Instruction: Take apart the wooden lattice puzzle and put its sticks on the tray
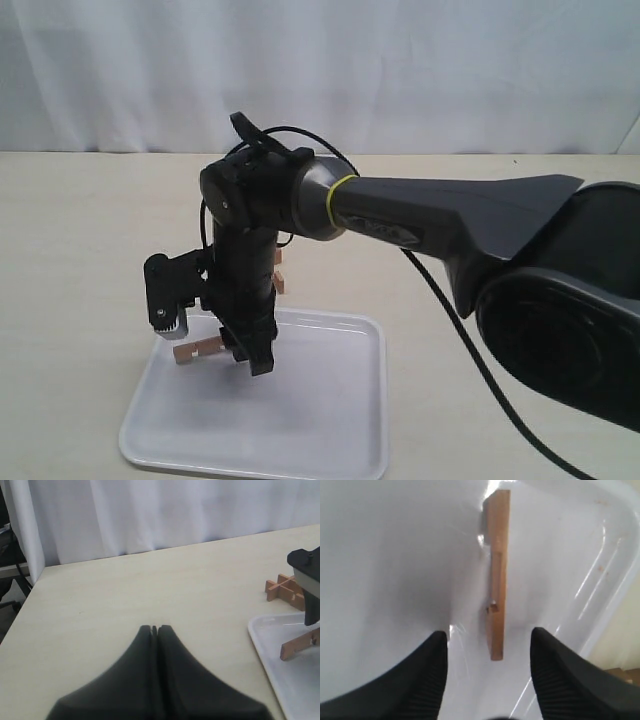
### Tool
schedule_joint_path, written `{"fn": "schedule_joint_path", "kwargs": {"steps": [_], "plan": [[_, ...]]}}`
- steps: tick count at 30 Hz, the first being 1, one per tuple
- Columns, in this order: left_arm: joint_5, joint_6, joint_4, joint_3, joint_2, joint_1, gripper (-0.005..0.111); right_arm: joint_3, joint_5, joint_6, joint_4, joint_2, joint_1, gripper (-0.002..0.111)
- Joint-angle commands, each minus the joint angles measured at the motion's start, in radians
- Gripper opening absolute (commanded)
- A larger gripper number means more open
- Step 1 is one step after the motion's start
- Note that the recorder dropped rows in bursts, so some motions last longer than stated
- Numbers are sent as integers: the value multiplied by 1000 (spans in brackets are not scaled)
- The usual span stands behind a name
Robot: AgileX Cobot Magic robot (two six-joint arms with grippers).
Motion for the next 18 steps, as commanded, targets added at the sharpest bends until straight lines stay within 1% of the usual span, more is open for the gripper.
{"fn": "schedule_joint_path", "kwargs": {"steps": [1,7,13,15,18], "plan": [[-9,-8,1,1,-1,0,0,0,14,3,6,-55,-2,49],[-9,-8,1,1,-1,0,0,0,33,7,-14,-119,-7,49],[-9,-8,1,1,-1,0,0,0,31,7,-33,-140,-59,49],[-9,-8,1,1,-1,0,0,0,11,18,-35,-140,-84,49],[-9,-8,1,1,-1,0,0,2,-62,85,-14,-140,-119,49]]}}
